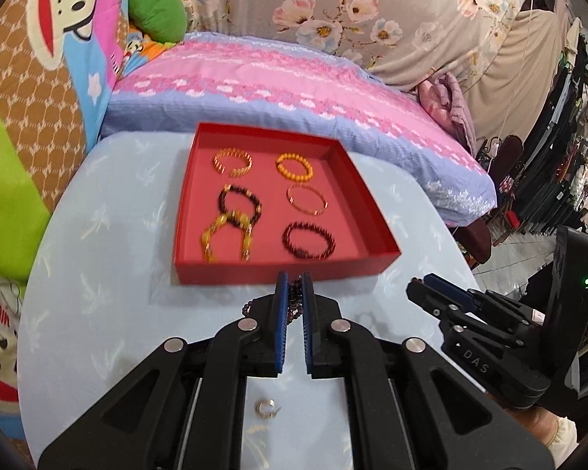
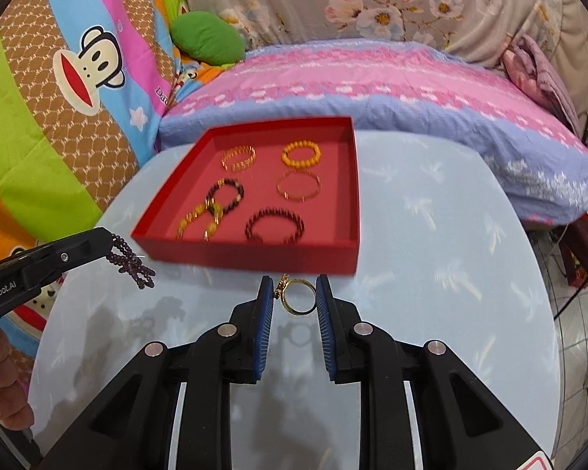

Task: Organize jewelry
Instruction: 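Carry the strand and ring into the red tray and open both grippers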

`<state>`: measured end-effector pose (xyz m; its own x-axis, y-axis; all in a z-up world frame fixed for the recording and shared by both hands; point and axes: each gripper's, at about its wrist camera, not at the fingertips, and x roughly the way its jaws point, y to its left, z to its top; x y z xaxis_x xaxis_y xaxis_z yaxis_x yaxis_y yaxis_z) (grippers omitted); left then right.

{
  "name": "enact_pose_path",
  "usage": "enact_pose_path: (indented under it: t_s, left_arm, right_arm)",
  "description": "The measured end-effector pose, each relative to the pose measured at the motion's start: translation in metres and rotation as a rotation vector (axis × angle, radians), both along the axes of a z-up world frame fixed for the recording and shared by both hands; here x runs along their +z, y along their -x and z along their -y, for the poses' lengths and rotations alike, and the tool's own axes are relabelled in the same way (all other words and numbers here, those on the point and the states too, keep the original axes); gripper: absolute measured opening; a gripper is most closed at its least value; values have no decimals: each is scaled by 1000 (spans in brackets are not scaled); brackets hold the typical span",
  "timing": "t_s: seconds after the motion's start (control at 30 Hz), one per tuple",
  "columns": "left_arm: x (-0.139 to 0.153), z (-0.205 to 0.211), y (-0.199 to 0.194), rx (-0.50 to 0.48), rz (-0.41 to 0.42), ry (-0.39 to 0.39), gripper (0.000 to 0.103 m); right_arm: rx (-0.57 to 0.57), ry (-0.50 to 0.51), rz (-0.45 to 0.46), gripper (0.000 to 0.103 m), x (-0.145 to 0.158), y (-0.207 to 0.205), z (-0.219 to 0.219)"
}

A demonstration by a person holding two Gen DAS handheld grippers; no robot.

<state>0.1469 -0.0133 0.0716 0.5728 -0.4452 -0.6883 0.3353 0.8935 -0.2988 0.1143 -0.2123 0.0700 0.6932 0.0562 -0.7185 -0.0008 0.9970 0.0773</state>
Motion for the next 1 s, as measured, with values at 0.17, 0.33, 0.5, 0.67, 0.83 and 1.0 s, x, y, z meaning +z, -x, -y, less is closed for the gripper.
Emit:
enact_pose_path:
  t_s: [0.17, 0.33, 0.5, 0.67, 0.83, 1.0]
  left_arm:
    - [12, 14, -32, -15, 22, 5, 6]
    - [4, 26, -70, -22, -20, 30, 6]
    - [-19, 37, -104, -31, -111, 43, 6]
    - [-45, 44, -131, -22, -176, 24, 6]
    - [-62, 46, -148, -5, -207, 3, 7]
    - [-71, 49, -162, 14, -206, -31, 7]
  right_arm:
    - [10, 13, 25, 21, 7, -33, -3]
    - [17, 13, 13, 21, 1, -66, -4]
    - [23, 18, -12, 21, -13, -93, -4]
    - [21, 27, -40, 21, -27, -113, -1]
    - [20, 37, -61, 21, -39, -128, 1]
    - [25, 45, -75, 21, -46, -139, -2]
